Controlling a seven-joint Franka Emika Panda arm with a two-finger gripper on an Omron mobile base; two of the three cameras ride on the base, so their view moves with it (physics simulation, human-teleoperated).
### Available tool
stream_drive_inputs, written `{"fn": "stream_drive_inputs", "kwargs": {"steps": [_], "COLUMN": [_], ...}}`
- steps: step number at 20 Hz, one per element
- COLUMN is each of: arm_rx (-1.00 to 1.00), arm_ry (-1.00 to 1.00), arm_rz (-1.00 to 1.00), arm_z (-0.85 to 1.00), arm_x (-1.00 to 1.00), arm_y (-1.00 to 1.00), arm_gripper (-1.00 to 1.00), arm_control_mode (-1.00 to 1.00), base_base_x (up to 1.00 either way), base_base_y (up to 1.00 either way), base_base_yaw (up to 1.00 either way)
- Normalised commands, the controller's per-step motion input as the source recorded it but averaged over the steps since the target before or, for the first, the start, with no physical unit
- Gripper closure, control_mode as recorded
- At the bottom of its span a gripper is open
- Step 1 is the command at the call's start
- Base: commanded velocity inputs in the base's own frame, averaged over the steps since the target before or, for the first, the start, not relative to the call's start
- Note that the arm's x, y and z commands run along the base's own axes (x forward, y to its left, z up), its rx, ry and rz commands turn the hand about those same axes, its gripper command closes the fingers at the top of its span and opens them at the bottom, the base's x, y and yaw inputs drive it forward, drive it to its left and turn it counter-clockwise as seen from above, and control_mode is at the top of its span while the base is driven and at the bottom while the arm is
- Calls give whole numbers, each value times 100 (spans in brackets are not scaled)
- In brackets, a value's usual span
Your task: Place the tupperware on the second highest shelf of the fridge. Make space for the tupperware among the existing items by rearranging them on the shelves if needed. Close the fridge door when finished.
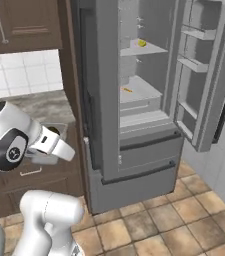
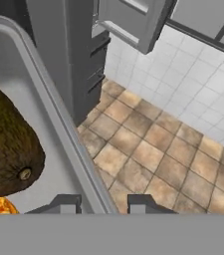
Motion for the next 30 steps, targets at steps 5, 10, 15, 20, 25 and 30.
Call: {"fn": "stream_drive_inputs", "kwargs": {"steps": [5,10,15,20,25,30], "arm_rx": [0,0,0,0,0,0], "arm_ry": [0,0,0,0,0,0], "arm_rz": [0,0,0,0,0,0], "arm_z": [0,0,0,0,0,0], "arm_x": [0,0,0,0,0,0], "arm_y": [0,0,0,0,0,0], "arm_gripper": [100,100,100,100,100,100], "arm_control_mode": [100,100,100,100,100,100], "base_base_x": [2,28,53,67,66,72], "base_base_y": [-100,-98,-75,-38,-14,-21], "base_base_yaw": [-29,-11,35,53,51,36]}}
